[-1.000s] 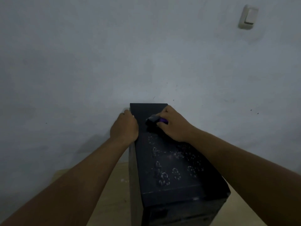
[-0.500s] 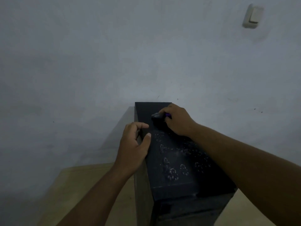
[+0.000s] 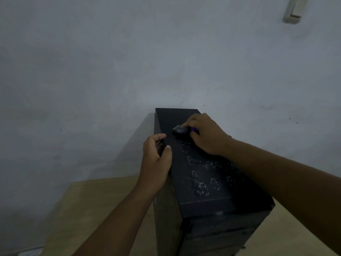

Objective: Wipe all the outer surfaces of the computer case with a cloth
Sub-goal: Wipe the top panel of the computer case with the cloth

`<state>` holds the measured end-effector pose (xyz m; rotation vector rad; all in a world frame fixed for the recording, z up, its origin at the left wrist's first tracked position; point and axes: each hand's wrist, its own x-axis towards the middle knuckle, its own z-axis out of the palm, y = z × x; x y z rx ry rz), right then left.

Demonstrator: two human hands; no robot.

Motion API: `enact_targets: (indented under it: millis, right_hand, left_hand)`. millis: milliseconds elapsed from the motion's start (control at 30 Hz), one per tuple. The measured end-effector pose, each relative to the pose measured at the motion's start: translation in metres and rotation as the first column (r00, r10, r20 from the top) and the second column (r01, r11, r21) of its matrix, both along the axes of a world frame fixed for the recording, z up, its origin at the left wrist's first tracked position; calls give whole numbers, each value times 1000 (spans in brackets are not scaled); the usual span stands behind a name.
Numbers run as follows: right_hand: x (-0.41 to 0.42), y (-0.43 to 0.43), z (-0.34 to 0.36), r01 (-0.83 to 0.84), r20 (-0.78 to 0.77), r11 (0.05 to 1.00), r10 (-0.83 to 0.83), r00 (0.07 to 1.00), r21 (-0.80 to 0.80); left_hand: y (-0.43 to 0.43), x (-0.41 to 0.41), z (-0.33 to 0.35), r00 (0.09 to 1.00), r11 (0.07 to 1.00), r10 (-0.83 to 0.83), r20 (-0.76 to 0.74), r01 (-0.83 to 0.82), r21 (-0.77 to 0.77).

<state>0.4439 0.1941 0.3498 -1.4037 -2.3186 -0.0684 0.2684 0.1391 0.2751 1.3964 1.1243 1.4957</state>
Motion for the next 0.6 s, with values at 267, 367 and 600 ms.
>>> enact_targets:
  millis: [267,367,600]
  right_hand:
    - [-3,-4,10,-33,-182,978,-5,983,-204]
    - [5,-13,11,-59,-337,945,-56,940,-323]
    - [-3,-16,22,-110,-447,912,-86,891,-395]
  left_hand:
    - [1,-4,-1,998,1000,-17,-67,17,2]
    - [-1,-4,-1,997,1000,-8,-77,9,15]
    - [-2,-4,2,998,1000,-20,-56,20,10]
